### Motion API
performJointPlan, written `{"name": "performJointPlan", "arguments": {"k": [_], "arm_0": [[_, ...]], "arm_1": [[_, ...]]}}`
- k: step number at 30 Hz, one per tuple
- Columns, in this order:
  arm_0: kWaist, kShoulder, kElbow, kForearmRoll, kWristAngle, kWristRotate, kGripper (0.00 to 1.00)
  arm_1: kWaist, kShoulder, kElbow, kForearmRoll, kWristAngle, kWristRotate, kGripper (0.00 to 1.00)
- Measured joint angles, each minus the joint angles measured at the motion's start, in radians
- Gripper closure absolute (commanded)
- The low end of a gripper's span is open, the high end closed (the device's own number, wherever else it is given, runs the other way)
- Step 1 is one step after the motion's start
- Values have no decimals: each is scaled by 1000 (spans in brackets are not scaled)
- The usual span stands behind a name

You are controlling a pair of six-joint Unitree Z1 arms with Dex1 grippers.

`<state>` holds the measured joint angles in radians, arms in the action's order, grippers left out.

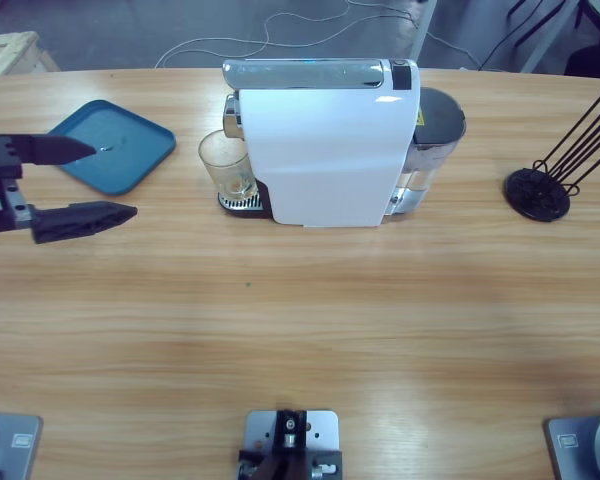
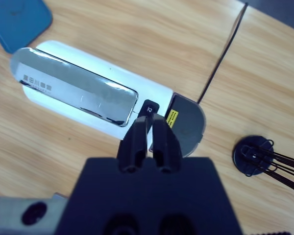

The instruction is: Pour coffee

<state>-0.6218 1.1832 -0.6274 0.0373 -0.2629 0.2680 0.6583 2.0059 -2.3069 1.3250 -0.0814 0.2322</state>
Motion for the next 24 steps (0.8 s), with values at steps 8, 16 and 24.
{"name": "performJointPlan", "arguments": {"k": [8, 16, 24], "arm_0": [[0, 15, 0, -1, 14, 0, 0], [0, 29, 0, -4, 15, 0, 0], [0, 30, 0, -5, 16, 0, 0]], "arm_1": [[0, 39, 1, 0, 12, -21, 1000], [0, 58, 9, 0, 11, -23, 1000], [0, 59, 23, 0, 11, -24, 1000]]}}
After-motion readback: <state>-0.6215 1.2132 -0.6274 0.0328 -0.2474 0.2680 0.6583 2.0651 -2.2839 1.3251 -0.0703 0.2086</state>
